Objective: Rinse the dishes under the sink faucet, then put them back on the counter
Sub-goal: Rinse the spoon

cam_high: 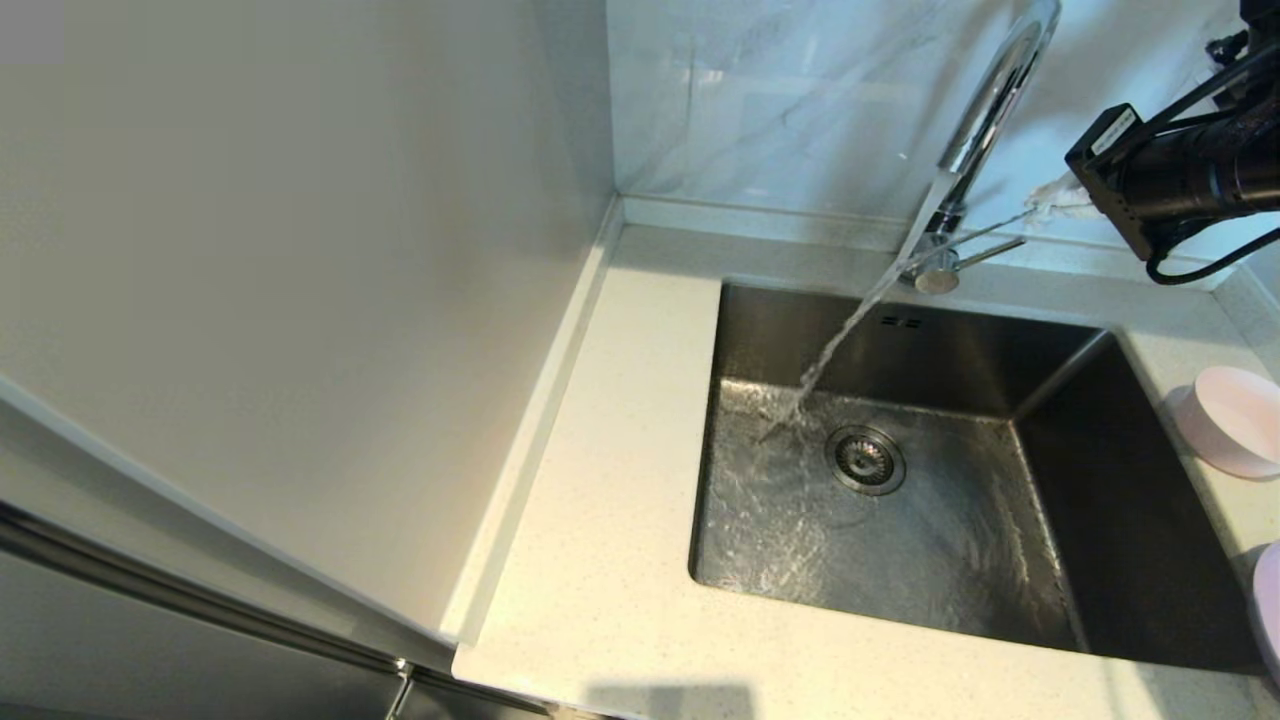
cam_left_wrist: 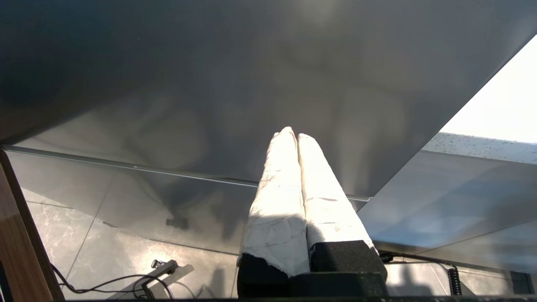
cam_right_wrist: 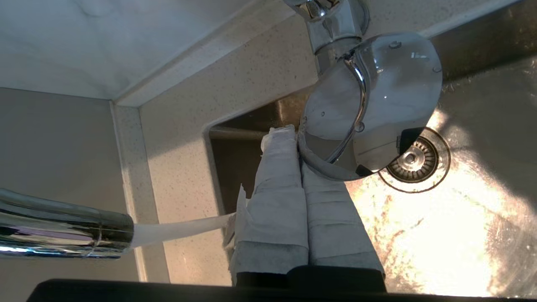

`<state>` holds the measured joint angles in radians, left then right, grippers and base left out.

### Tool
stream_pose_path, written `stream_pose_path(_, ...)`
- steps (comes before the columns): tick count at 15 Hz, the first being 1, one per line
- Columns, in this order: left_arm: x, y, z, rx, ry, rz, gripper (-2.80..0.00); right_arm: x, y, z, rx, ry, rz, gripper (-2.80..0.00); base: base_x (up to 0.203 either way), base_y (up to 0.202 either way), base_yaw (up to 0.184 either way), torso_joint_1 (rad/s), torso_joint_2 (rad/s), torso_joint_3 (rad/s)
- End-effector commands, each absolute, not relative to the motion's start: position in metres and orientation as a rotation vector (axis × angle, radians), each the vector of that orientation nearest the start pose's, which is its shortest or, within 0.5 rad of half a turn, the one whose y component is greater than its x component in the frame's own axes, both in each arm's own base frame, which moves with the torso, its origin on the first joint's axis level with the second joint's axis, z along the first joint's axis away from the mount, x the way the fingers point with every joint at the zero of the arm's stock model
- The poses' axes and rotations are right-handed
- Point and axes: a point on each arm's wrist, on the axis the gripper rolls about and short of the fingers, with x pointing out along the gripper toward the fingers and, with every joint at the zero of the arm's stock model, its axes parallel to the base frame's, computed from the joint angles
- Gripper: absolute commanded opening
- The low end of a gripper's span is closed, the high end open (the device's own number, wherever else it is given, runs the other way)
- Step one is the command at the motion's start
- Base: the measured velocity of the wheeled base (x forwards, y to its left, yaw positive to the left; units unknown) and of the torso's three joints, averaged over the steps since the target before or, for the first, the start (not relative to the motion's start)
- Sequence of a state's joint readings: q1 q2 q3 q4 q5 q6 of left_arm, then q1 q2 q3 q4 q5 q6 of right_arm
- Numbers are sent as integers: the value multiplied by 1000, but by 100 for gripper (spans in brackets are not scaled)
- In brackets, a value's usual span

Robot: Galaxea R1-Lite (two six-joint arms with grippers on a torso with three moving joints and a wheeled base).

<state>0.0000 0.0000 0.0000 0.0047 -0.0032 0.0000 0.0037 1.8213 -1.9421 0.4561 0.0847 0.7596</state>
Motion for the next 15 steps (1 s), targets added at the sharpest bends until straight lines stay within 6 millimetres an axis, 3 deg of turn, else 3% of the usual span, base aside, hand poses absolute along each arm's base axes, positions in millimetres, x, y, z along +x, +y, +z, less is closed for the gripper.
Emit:
stream_pose_path(1,-23,0,75,0,5,-5,-280,334,7,352,768,365,-37,-280,0,0,0,0,0,0)
stream_pose_path(15,-23,0,75,0,5,-3,-280,338,33,344,734,412,18,-280,0,0,0,0,0,0)
